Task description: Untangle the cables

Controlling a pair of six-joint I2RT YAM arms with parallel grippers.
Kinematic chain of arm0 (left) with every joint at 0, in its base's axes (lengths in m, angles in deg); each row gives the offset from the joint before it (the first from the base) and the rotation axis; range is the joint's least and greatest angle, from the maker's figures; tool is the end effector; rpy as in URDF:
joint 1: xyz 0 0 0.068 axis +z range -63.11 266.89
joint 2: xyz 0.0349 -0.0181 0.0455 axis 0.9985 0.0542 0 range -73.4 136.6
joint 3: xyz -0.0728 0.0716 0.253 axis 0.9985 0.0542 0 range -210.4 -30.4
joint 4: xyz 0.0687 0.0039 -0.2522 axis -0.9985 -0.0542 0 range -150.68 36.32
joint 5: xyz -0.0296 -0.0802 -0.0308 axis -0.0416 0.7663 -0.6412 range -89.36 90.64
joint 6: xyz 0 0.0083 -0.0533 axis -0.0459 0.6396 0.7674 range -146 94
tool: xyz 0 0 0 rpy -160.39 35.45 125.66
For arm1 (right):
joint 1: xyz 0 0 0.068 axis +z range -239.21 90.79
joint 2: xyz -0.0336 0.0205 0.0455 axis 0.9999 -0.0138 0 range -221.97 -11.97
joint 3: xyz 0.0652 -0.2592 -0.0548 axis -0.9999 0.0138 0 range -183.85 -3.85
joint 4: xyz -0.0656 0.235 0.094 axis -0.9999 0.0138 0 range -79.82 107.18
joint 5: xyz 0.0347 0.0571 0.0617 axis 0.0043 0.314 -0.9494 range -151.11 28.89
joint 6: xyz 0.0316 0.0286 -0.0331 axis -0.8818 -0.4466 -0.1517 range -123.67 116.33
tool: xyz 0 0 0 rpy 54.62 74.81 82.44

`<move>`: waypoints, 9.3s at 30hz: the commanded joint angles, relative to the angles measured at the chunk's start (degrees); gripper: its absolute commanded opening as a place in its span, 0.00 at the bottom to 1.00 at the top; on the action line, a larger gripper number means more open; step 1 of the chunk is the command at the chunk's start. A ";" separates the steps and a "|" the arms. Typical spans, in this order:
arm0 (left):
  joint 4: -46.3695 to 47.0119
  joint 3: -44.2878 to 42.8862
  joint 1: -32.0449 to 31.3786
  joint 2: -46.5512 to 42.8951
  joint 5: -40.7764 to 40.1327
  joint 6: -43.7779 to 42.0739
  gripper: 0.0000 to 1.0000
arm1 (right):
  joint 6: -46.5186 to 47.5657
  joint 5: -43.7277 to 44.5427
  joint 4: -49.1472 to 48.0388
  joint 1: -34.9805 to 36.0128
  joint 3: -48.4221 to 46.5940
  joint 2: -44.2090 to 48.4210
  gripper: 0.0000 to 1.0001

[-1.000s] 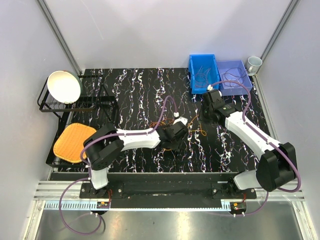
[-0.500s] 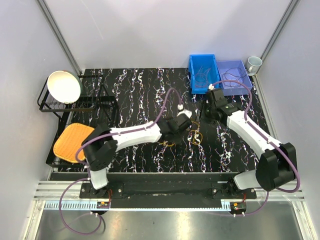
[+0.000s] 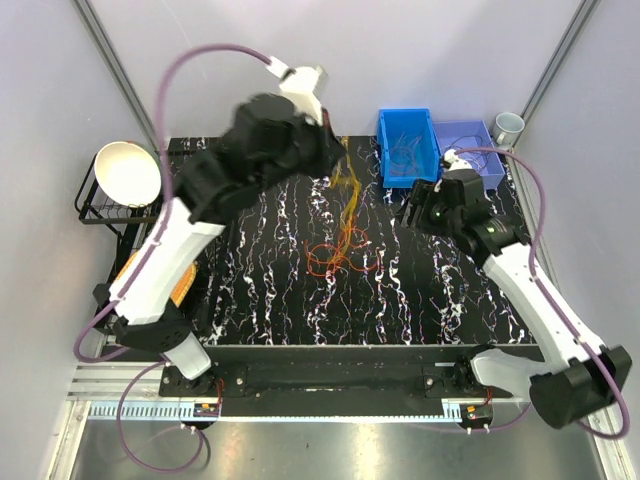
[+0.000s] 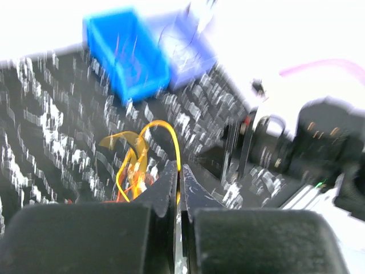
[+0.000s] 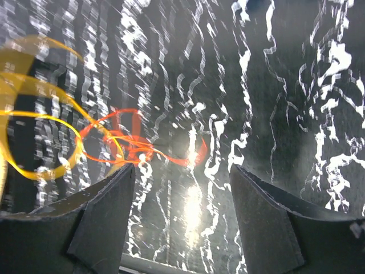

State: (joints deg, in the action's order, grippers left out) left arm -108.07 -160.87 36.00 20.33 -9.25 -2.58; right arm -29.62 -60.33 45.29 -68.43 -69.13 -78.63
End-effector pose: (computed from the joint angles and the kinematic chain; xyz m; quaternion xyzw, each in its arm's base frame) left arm 0.1949 -0.2300 0.5384 0.1416 0.7933 -0.2997 0.5107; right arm 0.2338 0.0882 0.3447 0.0433 0.8919 0.1730 0.4157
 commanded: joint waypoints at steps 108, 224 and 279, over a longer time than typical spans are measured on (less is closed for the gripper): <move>32.51 55.30 3.70 -32.03 13.76 0.75 0.82 | 2.93 -33.83 -33.01 3.04 3.06 6.80 0.00; 5.96 78.71 5.01 -53.65 -20.87 -2.24 0.99 | 14.44 6.96 -3.56 -29.21 -75.08 -67.83 0.66; 31.28 67.38 2.65 -9.72 3.22 19.91 0.88 | -4.55 -14.84 -20.26 -11.72 7.53 -4.28 0.75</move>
State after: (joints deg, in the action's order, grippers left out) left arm -81.64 -89.38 39.80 7.66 -7.92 14.01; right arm -35.44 -75.41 26.87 -80.24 -61.46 -86.25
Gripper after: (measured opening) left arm 0.901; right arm 0.749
